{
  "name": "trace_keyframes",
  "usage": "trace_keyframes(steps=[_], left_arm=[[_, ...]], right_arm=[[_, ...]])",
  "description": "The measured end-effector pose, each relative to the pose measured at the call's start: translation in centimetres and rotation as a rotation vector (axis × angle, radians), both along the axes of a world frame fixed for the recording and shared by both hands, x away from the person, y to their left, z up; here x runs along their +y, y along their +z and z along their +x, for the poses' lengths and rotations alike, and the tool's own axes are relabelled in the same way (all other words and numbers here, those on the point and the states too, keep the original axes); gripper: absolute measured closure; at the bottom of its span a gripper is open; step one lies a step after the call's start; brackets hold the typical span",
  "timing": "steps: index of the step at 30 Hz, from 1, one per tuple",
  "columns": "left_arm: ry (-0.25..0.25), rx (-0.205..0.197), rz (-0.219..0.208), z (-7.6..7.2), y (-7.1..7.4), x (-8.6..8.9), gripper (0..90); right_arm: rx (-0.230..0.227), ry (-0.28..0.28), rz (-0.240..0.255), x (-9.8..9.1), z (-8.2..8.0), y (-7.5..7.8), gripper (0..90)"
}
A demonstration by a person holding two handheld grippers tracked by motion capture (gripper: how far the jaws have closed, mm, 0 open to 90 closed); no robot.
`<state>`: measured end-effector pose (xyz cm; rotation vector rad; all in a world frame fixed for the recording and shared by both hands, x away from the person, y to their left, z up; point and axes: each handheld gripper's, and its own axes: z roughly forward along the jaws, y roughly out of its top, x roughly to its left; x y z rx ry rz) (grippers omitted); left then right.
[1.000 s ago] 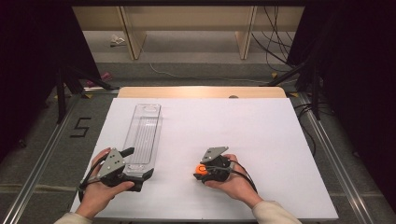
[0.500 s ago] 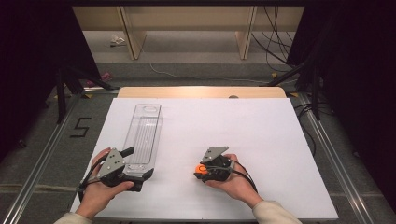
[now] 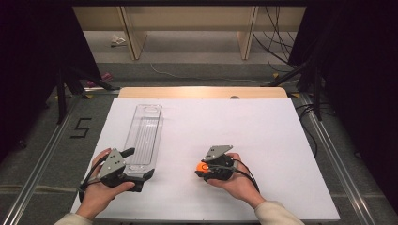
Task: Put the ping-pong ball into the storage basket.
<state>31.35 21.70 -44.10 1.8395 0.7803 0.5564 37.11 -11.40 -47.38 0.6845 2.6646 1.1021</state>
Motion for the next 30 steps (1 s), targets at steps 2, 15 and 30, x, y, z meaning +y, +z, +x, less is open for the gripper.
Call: trace_keyframes(steps=[2,15,30], left_arm=[[0.000,0.000,0.000,0.0,0.0,0.0,1.1],[0.006,0.003,0.001,0.0,0.0,-0.1,1.1],[0.002,0.004,0.002,-0.2,-0.1,0.2,1.1]], right_arm=[[-0.006,0.000,0.006,-0.1,0.0,0.2,51.1],[-0.019,0.006,0.057,0.0,0.0,0.9,51.2],[-0.041,-0.013,0.093,0.1,0.1,1.5,51.2]])
